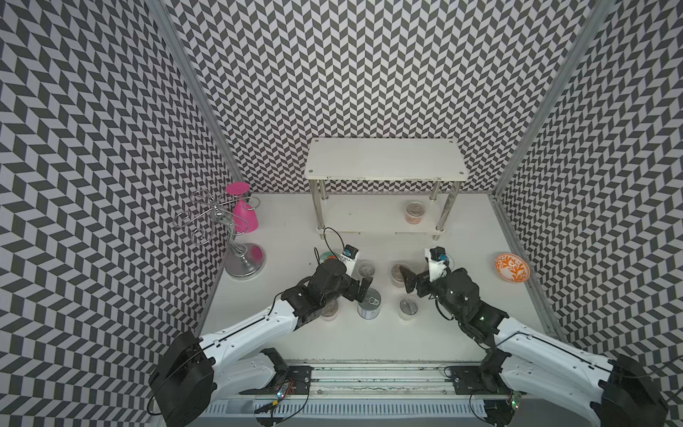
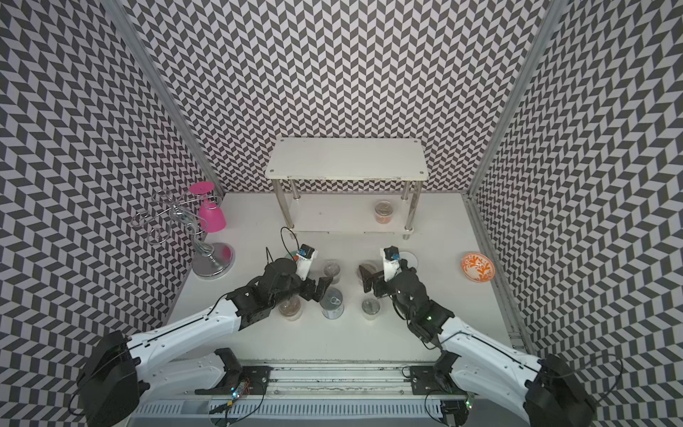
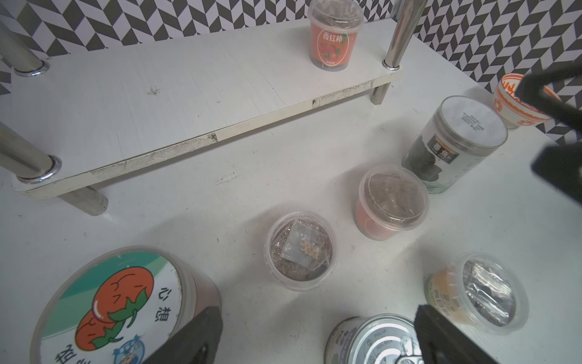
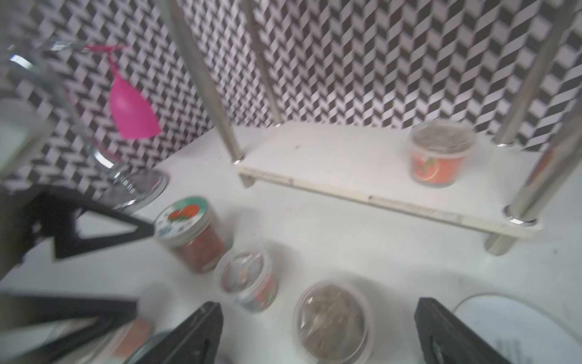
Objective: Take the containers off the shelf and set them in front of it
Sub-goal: 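Pick up a container from the shelf.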
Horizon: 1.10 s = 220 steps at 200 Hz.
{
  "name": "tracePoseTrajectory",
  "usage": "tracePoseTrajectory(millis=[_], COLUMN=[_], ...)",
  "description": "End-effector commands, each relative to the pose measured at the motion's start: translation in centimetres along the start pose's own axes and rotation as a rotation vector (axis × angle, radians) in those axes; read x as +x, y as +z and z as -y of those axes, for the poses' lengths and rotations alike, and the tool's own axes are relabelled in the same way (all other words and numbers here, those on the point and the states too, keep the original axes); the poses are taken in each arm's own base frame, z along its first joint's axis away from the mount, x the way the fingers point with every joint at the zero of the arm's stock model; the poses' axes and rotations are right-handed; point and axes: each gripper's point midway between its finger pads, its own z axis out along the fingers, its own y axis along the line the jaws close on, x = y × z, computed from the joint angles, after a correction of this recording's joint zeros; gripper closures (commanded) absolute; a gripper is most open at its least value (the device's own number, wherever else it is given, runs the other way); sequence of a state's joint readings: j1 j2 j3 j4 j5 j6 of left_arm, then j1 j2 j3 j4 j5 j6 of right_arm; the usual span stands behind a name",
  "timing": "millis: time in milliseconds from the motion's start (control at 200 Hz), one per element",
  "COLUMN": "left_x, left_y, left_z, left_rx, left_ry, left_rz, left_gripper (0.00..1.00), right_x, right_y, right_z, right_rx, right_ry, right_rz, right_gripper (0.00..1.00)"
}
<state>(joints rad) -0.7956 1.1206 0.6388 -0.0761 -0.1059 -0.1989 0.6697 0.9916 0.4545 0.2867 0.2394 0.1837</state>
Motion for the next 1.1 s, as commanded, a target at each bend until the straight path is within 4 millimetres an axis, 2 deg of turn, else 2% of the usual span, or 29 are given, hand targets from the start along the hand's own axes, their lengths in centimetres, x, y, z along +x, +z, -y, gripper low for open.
tracePoseTrajectory(millis=[0, 95, 220, 376, 486, 571, 836, 1096], left_x=[-2.6, -3.1, -3.7, -4.8, -5.0, -5.2, -5.8, -6.7], left_y=[-0.6, -0.6, -0.7, -0.8, -0.5, -0.5, -0.5, -0.8], left_z=[0.5, 0.7, 0.8, 1.1, 1.3, 1.5, 1.5, 1.6], left_rx=[0.026, 0.033, 0.037, 0.046, 0.055, 0.063, 0.064, 0.096], left_ry=[-0.001, 0.000, -0.003, -0.014, -0.020, -0.021, -0.033, -0.115], left_rz=[0.067, 0.074, 0.092, 0.117, 0.117, 0.123, 0.142, 0.199], left_gripper=[0.00, 0.00, 0.00, 0.00, 0.00, 0.00, 0.00, 0.00], right_x=[-4.2, -5.7, -5.8, -6.5, -5.6, -4.7, -3.9, -4.1], right_y=[2.9, 6.6, 11.1, 14.9, 17.4, 18.7, 21.3, 23.9], right_z=[1.8, 3.1, 5.6, 8.3, 9.9, 11.0, 13.4, 14.2], right_rx=[0.050, 0.102, 0.182, 0.296, 0.363, 0.400, 0.470, 0.475], right_ry=[0.029, 0.037, 0.074, 0.121, 0.125, 0.121, 0.118, 0.048], right_rz=[0.075, 0.047, 0.005, 0.047, 0.021, 0.000, 0.007, 0.001], right_gripper=[0.00, 0.00, 0.00, 0.01, 0.00, 0.01, 0.00, 0.00])
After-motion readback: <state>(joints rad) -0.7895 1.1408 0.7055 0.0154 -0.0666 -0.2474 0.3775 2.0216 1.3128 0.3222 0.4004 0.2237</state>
